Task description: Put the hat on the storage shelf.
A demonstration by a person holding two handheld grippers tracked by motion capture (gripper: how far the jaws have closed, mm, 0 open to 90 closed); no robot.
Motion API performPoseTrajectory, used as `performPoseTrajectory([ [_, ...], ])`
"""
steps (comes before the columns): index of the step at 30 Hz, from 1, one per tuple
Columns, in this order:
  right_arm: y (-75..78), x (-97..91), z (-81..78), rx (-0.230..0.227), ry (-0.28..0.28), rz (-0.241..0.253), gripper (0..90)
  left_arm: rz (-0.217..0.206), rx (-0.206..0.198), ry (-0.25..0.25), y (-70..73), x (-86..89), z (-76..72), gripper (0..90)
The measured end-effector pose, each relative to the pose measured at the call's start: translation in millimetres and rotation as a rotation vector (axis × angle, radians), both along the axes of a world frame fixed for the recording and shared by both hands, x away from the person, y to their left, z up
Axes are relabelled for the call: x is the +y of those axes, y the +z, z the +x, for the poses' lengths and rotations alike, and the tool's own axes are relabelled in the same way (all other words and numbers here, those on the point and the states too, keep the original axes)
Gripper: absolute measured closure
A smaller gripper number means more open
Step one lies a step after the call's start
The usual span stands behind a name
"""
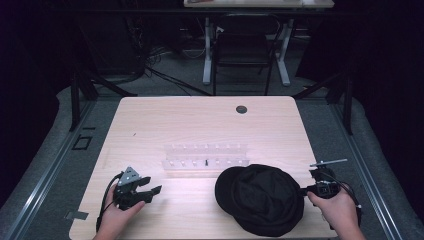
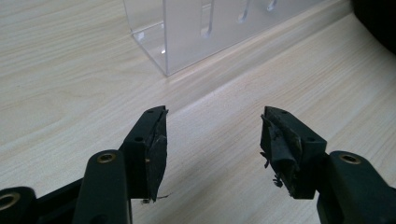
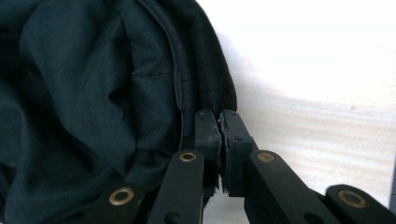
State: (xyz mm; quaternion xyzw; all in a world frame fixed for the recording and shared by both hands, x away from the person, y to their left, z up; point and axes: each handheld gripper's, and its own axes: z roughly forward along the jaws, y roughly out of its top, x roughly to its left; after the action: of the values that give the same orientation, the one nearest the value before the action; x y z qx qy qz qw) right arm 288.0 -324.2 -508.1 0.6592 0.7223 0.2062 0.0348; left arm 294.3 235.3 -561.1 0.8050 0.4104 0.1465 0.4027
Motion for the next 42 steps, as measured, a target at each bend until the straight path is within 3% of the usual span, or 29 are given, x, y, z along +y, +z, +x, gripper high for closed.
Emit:
performPoseTrajectory([
  [7, 1.4, -5.8, 16.0, 0.025, -0.020, -0.015, 86.2, 0.008, 0.005, -0.006, -0.6, -0.6, 0.3, 41.6],
  [12, 2.1, -6.0, 21.2, 0.066, -0.016, -0.016, 82.4, 0.013, 0.011, 0.007, -1.6, -0.4, 1.1, 41.7],
  [16, 5.1, -3.8, 21.7, 0.091, -0.014, -0.045, 77.8, 0.007, 0.016, 0.031, -1.4, 1.0, 1.3, 42.2],
  [18, 5.4, -2.8, 22.1, 0.105, -0.017, -0.036, 75.7, 0.008, 0.019, 0.041, -0.8, 2.0, 1.2, 42.3],
  [30, 3.1, -5.1, 20.0, 0.158, -0.027, -0.063, 72.9, 0.017, 0.012, 0.080, -0.5, 3.4, 1.5, 43.3],
  [32, 0.3, -5.1, 19.3, 0.157, -0.045, -0.038, 73.0, 0.014, 0.011, 0.089, -0.5, 3.9, 1.6, 43.2],
  [42, -1.9, -5.8, 18.2, 0.175, -0.053, -0.027, 73.5, -0.001, 0.007, 0.119, 0.0, 6.6, 2.0, 43.4],
])
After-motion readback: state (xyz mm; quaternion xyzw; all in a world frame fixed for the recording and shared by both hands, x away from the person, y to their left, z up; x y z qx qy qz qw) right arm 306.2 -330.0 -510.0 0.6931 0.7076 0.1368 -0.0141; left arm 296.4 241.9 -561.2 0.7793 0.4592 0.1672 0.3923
